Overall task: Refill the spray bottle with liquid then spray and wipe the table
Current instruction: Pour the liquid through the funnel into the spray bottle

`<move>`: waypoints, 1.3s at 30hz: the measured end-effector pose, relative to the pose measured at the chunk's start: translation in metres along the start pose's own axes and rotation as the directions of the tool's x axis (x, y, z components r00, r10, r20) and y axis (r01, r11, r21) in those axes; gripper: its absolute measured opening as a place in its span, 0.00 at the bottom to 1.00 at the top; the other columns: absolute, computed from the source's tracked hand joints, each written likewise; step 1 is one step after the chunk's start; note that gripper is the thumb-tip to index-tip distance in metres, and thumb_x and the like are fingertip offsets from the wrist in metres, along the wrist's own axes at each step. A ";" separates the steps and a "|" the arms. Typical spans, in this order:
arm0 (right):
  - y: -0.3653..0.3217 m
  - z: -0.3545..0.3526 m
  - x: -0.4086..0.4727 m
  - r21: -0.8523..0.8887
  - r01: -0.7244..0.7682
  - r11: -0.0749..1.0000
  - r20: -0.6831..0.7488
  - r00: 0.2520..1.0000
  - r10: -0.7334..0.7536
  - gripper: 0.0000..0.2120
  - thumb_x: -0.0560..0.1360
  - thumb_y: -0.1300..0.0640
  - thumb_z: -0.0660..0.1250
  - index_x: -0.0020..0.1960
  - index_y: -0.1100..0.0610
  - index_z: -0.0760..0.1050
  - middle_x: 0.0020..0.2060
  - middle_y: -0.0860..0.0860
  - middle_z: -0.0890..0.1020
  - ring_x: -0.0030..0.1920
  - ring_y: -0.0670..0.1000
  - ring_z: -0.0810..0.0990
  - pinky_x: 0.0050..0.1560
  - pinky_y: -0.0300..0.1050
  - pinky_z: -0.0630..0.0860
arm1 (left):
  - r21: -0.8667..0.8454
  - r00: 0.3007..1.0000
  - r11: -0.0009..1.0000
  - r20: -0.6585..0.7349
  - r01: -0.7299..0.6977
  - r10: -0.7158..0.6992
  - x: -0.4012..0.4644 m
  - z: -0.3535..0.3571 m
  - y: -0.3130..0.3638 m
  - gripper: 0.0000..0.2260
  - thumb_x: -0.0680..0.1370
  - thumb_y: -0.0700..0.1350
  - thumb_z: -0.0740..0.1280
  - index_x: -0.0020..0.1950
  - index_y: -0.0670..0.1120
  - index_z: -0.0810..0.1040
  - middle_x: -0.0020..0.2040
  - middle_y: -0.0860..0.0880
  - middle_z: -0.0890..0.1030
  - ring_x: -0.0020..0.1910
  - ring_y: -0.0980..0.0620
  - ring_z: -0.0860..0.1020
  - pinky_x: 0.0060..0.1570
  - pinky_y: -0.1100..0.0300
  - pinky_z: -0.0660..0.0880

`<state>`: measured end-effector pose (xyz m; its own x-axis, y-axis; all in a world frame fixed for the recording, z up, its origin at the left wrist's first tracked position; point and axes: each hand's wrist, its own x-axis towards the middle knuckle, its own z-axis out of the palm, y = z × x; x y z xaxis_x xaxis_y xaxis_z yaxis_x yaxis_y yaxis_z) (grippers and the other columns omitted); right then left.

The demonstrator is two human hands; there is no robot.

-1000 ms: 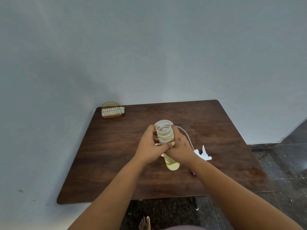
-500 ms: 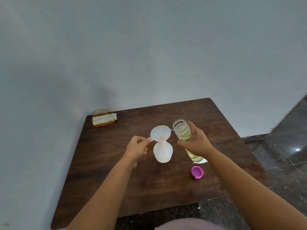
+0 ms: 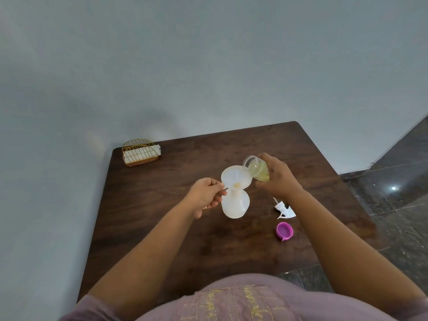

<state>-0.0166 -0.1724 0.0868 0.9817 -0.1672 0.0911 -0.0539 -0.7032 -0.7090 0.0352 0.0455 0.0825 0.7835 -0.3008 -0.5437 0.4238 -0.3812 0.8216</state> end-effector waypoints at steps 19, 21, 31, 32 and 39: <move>-0.001 -0.004 0.007 -0.276 0.082 0.958 0.064 0.996 -0.067 0.27 0.62 0.60 0.74 0.59 0.54 0.71 0.45 0.53 0.76 0.45 0.55 0.76 0.48 0.52 0.76 | -0.209 0.982 0.977 -0.188 -0.041 0.001 -0.008 0.002 -0.002 0.05 0.78 0.40 0.69 0.53 0.42 0.80 0.45 0.46 0.82 0.40 0.54 0.78 0.40 0.62 0.78; -0.001 -0.003 0.009 -0.309 0.103 0.946 0.075 0.994 -0.084 0.27 0.62 0.60 0.74 0.59 0.54 0.71 0.45 0.53 0.76 0.45 0.55 0.76 0.48 0.52 0.75 | -0.219 0.979 0.975 -0.202 -0.045 -0.001 -0.009 0.002 -0.002 0.03 0.78 0.39 0.69 0.51 0.42 0.80 0.47 0.45 0.82 0.42 0.53 0.79 0.42 0.61 0.79; -0.002 -0.001 0.013 -0.377 0.133 0.917 0.111 0.989 -0.097 0.26 0.63 0.59 0.74 0.60 0.54 0.71 0.46 0.52 0.76 0.46 0.54 0.74 0.52 0.52 0.73 | -0.346 0.982 0.938 -0.180 -0.014 -0.052 -0.012 0.008 0.000 0.04 0.78 0.35 0.67 0.52 0.38 0.78 0.52 0.41 0.83 0.51 0.48 0.83 0.55 0.53 0.80; -0.001 -0.001 0.013 -0.385 0.131 0.914 0.116 0.989 -0.094 0.26 0.63 0.59 0.74 0.59 0.54 0.71 0.46 0.52 0.76 0.47 0.54 0.74 0.53 0.52 0.73 | -0.347 0.983 0.938 -0.176 -0.013 -0.052 -0.012 0.008 0.000 0.04 0.78 0.35 0.67 0.52 0.38 0.78 0.52 0.41 0.83 0.51 0.48 0.83 0.55 0.53 0.80; 0.002 -0.004 0.012 -0.421 0.138 0.896 0.132 0.987 -0.090 0.24 0.62 0.58 0.75 0.56 0.54 0.71 0.44 0.53 0.75 0.45 0.55 0.75 0.52 0.54 0.74 | -0.350 0.987 0.937 -0.156 -0.009 -0.048 -0.012 0.011 -0.003 0.06 0.78 0.35 0.67 0.54 0.37 0.79 0.52 0.41 0.83 0.50 0.48 0.84 0.53 0.54 0.81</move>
<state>-0.0057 -0.1788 0.0892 0.9981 -0.0100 0.0612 0.0107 -0.9445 -0.3285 0.0196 0.0411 0.0848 0.8233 -0.1420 -0.5495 0.5487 -0.0479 0.8346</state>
